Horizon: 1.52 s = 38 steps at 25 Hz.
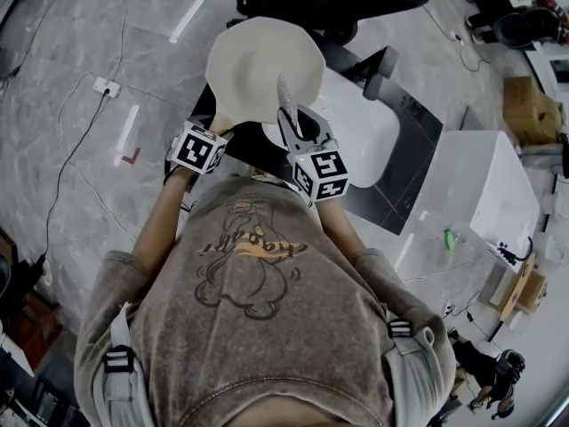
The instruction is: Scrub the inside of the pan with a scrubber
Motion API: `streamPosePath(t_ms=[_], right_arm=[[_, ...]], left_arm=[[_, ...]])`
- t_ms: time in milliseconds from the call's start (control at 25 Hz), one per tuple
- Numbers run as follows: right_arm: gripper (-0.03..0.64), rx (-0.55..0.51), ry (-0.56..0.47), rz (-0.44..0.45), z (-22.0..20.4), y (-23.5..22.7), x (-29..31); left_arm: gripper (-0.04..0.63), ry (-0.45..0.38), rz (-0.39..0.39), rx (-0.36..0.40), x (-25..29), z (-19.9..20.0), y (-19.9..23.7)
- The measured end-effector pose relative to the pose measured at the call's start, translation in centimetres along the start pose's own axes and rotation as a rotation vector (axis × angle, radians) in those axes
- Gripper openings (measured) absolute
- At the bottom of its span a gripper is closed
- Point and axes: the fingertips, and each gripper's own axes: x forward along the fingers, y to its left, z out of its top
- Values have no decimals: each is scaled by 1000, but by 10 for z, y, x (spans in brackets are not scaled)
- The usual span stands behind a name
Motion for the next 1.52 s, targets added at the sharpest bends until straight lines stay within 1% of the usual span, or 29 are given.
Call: streamPosePath(t_ms=[120,240,320,440,640,760,920,1040,1240,1320,1520], right_arm=[[80,-105,56,97,-6,11,17],[80,-176,131,201,-17,22,40],[80,-240,175,246,-25,27,56],[80,-326,222,290,-34,29,82],[80,-357,327,434,-58,42,112],[78,-380,388,498,-72,47,126],[78,-356,472,572,-85,58,134],[78,-356,501,617,-84,65,140],[78,-434,531,674,-83,70,154],[78,-461,533,679,-86,70,163],[80,-477,523,660,-83,70,188]], left_arm=[[239,9,2,-1,1,0,-1],[239,6,-2,-4,3,0,-2],[239,1,-6,-7,4,0,-2],[239,-11,-15,-26,5,2,-3],[236,-19,-28,-52,3,3,-3],[235,-17,-34,-67,3,3,-3],[235,-16,-55,-76,2,2,-5],[235,-18,-74,-64,1,3,-4],[236,-14,-95,-67,0,3,-4],[235,-13,-100,-67,0,2,-4],[236,-9,-112,-67,0,2,-2]])
